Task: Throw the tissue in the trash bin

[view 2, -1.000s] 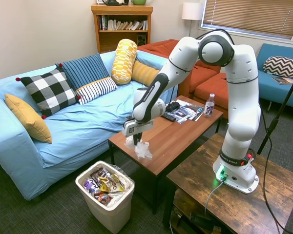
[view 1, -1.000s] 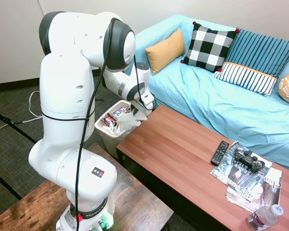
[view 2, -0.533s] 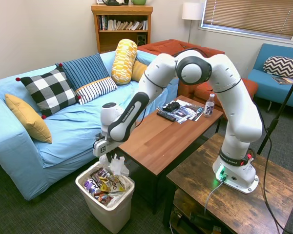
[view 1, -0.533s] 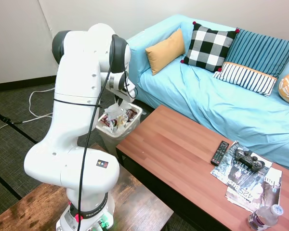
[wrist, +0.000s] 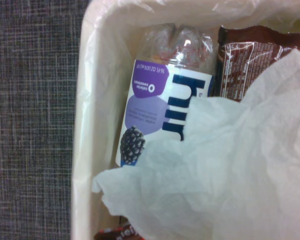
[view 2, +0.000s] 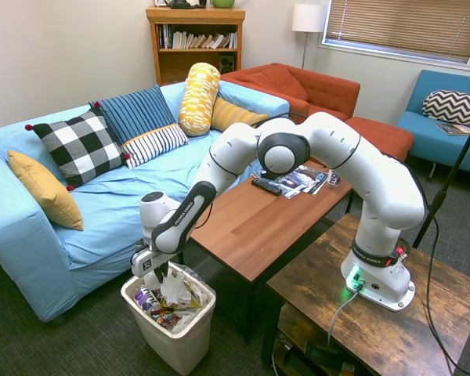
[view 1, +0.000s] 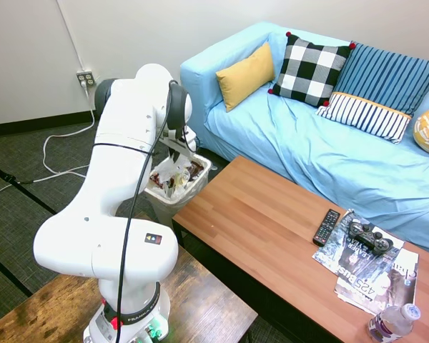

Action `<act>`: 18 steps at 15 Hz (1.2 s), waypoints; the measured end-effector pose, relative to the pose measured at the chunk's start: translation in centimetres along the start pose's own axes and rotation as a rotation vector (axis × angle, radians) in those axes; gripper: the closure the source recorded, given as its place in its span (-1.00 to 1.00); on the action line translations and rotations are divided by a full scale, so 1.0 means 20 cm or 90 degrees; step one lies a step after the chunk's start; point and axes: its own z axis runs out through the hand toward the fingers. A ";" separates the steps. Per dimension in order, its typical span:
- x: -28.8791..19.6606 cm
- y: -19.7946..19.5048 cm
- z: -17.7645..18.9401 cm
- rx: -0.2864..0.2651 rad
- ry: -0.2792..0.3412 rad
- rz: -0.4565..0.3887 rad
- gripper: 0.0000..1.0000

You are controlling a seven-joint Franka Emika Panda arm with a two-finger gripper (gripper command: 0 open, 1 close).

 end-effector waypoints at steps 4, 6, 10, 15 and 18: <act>0.03 -0.02 0.06 -0.002 0.000 0.003 -1.00; 0.06 -0.02 0.06 -0.004 0.003 0.006 -1.00; 0.07 -0.05 0.04 -0.004 0.004 0.007 -1.00; 0.11 -0.08 -0.03 0.002 0.016 0.011 -1.00; 0.14 -0.11 -0.16 -0.001 0.057 0.033 -1.00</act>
